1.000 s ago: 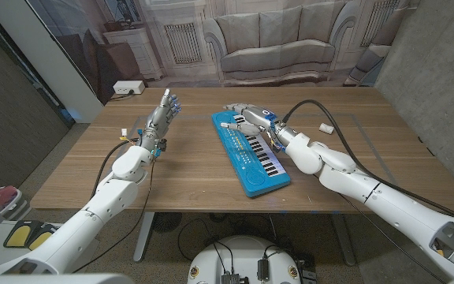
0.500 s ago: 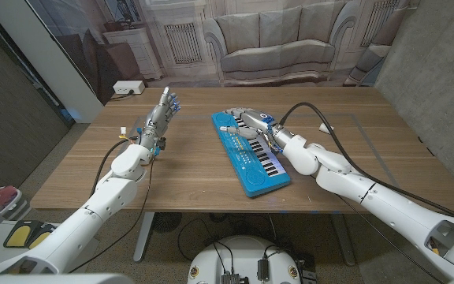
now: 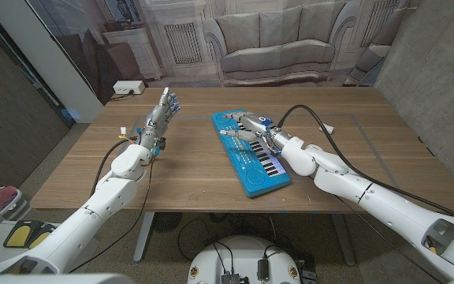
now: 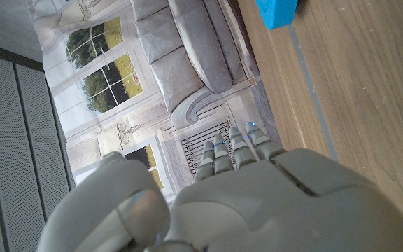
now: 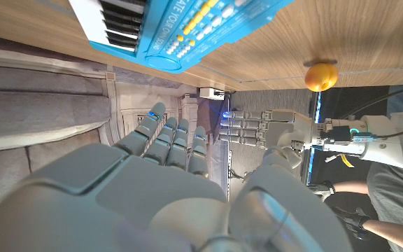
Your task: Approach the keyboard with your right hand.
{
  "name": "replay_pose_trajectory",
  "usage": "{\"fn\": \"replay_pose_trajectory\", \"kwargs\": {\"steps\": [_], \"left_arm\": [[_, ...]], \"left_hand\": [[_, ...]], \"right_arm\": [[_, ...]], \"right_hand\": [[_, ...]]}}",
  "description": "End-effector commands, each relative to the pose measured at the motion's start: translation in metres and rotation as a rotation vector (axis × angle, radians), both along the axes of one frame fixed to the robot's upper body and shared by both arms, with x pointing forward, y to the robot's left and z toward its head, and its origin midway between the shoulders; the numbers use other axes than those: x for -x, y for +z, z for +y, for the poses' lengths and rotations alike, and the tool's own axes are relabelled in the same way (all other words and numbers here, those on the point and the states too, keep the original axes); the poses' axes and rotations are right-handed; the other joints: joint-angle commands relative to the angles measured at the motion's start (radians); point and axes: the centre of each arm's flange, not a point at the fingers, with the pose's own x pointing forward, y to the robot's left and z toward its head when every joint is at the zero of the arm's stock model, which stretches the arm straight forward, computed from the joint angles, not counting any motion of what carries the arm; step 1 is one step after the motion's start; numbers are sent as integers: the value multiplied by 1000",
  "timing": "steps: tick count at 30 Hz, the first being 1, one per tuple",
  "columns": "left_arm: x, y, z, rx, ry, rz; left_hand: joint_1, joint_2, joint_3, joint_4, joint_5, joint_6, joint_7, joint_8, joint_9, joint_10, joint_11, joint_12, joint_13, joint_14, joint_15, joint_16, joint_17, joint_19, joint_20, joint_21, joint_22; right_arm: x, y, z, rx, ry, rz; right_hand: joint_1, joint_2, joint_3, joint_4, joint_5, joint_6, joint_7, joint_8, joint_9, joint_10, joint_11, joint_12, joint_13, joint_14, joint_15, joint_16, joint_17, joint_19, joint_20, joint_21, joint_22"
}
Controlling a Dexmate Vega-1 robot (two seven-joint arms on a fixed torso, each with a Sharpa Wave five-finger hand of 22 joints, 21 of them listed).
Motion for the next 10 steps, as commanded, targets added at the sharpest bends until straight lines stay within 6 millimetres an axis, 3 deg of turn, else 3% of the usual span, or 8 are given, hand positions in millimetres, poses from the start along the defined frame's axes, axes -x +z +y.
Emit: {"fn": "replay_pose_trajectory", "kwargs": {"steps": [1,10], "left_arm": [[0,-1,1,-4,-1,-2],[1,-5,-4,-5,-8,6]], "left_hand": [[5,3,-7,-2,7,8,-2,-3,5,7,-5,1,0,7,2,0,5,5,-25,-2,2],[6,4,-9,-2,7,9,-4,-3,5,10,-5,2,0,8,3,0,5,5,-25,-3,2]], "right_arm": [[-5,-6,0,4,-17,15],[-4,-10,-2,4,-15,29]], "right_hand": [[1,9,2,-3,9,8,-4,7,3,6,-5,1,2,-1,0,-1,4,3,-8,-2,3],[1,9,2,-4,9,11,-5,8,3,10,-5,2,2,0,0,-1,4,5,-7,-5,3]]}}
